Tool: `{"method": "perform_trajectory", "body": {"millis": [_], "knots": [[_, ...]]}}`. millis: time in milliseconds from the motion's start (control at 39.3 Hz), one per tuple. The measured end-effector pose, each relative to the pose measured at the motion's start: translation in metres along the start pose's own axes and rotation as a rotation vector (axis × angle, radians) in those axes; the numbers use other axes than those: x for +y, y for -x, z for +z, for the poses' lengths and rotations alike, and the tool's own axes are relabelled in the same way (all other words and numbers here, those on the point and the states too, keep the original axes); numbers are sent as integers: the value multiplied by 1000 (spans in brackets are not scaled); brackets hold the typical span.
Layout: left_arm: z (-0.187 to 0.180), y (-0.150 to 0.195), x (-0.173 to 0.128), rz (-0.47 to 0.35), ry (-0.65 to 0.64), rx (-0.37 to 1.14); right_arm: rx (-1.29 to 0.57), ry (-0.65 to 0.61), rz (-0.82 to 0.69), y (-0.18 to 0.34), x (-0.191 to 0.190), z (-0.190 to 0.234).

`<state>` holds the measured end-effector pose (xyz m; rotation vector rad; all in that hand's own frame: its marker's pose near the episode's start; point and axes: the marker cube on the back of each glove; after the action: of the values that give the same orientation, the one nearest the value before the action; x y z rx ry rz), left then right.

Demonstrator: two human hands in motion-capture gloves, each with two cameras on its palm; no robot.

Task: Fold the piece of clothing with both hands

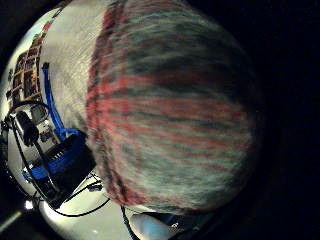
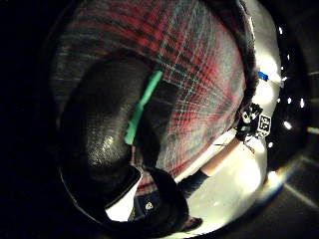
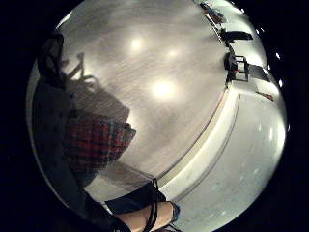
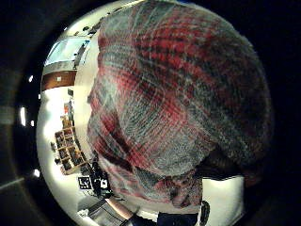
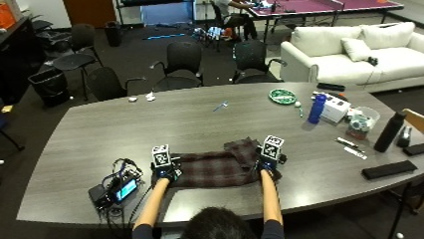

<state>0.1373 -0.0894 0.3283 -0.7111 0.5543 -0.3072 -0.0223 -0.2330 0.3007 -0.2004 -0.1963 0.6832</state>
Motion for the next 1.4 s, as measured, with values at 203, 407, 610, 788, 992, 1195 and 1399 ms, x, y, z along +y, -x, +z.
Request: {"method": "perform_trajectory", "body": {"millis": [203, 407, 610, 788, 992, 1195, 1399], "knots": [[1, -9, 14, 66, 54, 76, 47, -13, 92, -43, -3, -22], [-3, -17, 23, 115, 85, 145, 73, -69, 95, -46, 16, -83], [-30, -4, 33, 146, -5, 206, 97, -222, -2, 23, 30, -142], [-70, 26, 59, 161, -215, 266, 97, -299, -191, 132, 105, -191], [-121, 73, 59, 119, -622, 323, 184, -176, -396, 279, 173, -115], [-131, 136, 51, 12, -716, 377, 258, 193, -617, 362, 272, -12], [-131, 166, 54, -17, -724, 410, -57, 203, -668, 378, 276, -30]]}}
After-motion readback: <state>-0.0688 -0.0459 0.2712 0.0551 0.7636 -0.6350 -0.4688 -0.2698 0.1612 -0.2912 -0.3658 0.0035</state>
